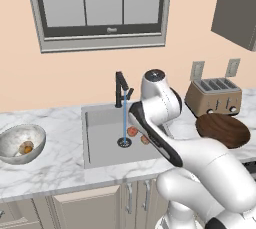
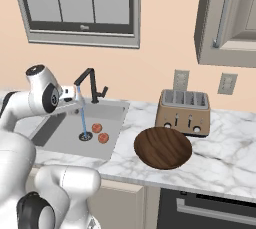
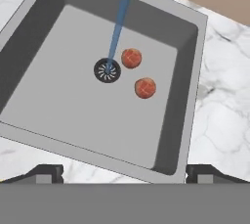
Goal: Pick the peachs from the sink and place them in one bowl. Place the mushroom in the other bowl. Then turn off the sink faucet.
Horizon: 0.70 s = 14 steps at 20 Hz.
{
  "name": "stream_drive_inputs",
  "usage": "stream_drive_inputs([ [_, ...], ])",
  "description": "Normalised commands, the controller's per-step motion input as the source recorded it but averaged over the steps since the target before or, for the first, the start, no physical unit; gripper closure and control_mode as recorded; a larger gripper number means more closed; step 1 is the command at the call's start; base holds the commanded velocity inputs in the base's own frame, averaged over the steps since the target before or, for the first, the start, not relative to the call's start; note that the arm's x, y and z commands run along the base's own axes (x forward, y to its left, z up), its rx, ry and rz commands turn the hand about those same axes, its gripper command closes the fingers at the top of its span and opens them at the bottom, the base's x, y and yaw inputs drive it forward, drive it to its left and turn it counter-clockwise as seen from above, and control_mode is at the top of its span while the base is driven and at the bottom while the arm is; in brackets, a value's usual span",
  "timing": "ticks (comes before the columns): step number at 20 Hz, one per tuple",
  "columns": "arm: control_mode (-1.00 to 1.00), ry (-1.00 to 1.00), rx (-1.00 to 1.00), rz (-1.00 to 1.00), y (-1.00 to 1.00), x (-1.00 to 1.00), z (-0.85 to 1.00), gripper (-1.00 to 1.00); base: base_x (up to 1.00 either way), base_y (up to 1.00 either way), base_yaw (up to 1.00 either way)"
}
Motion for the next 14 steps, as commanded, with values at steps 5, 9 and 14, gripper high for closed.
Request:
stream_drive_inputs([
  [5, -1.0, 0.13, 0.01, 0.05, -0.51, 0.13, -0.17, -1.0, 0.0, 0.0, 0.0],
  [9, -1.0, 0.16, 0.0, 0.06, -0.27, 0.07, -0.38, -1.0, 0.0, 0.0, 0.0],
  [14, -1.0, 0.09, 0.0, 0.04, -0.05, 0.12, -0.53, -1.0, 0.0, 0.0, 0.0],
])
